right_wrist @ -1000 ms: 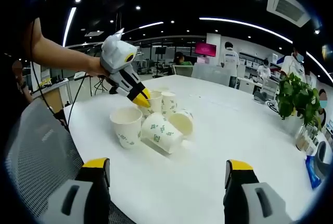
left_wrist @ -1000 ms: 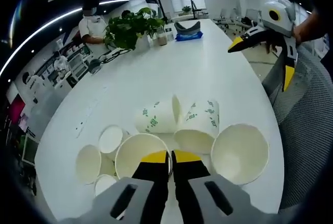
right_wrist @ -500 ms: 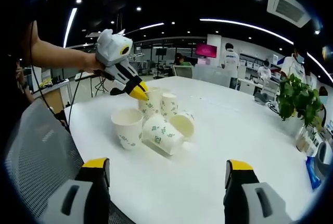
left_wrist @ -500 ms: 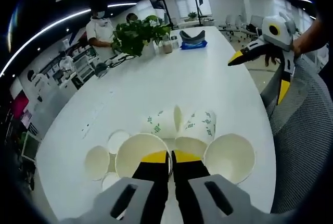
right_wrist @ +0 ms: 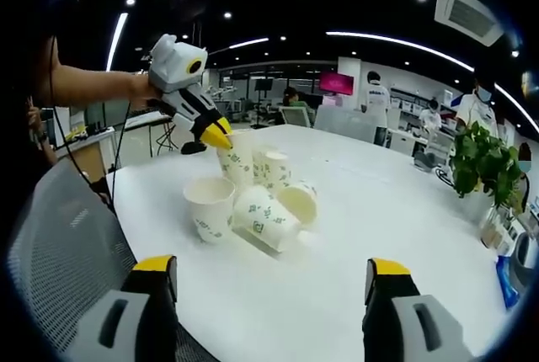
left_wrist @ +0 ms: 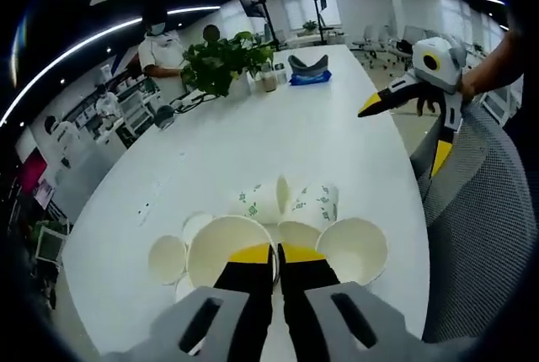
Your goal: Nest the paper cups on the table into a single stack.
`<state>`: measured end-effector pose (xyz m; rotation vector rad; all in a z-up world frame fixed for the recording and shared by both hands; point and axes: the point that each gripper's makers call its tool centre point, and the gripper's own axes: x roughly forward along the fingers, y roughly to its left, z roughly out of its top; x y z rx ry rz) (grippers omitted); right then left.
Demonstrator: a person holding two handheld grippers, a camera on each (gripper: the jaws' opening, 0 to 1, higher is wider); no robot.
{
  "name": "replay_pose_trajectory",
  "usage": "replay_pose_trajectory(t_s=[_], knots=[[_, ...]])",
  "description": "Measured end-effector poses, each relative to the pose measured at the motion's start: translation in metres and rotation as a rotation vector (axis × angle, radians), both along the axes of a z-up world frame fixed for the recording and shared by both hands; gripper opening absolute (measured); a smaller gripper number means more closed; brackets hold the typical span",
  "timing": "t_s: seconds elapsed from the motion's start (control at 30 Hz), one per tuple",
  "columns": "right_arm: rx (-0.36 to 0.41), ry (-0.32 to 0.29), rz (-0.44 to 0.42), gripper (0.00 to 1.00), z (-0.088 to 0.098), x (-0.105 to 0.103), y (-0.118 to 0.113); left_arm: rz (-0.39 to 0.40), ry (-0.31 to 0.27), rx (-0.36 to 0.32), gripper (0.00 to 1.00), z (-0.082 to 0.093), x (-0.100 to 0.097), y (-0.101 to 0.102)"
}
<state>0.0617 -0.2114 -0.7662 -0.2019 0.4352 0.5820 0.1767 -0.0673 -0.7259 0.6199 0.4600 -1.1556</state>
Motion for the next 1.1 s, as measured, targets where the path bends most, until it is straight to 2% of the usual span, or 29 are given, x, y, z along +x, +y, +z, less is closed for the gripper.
replay_pose_trajectory(t_s=[0.23, 0.47, 0.87, 1.1], knots=[[-0.005, 0.0, 0.002, 0.94, 0.0, 0.0, 0.001, -0.008, -0.002, -0.016, 0.0, 0.02, -0.009, -0.001], [-0.007, 0.002, 0.005, 0.94, 0.001, -0.001, 0.002, -0.046, -0.003, -0.008, 0.0, 0.036, -0.029, -0.007], [-0.009, 0.0, 0.005, 0.94, 0.001, -0.002, 0.003, -0.114, 0.003, 0.012, 0.0, 0.046, -0.059, -0.014], [-0.015, 0.0, 0.009, 0.94, 0.0, -0.002, 0.002, -0.155, 0.009, 0.035, 0.0, 0.041, -0.07, -0.019]])
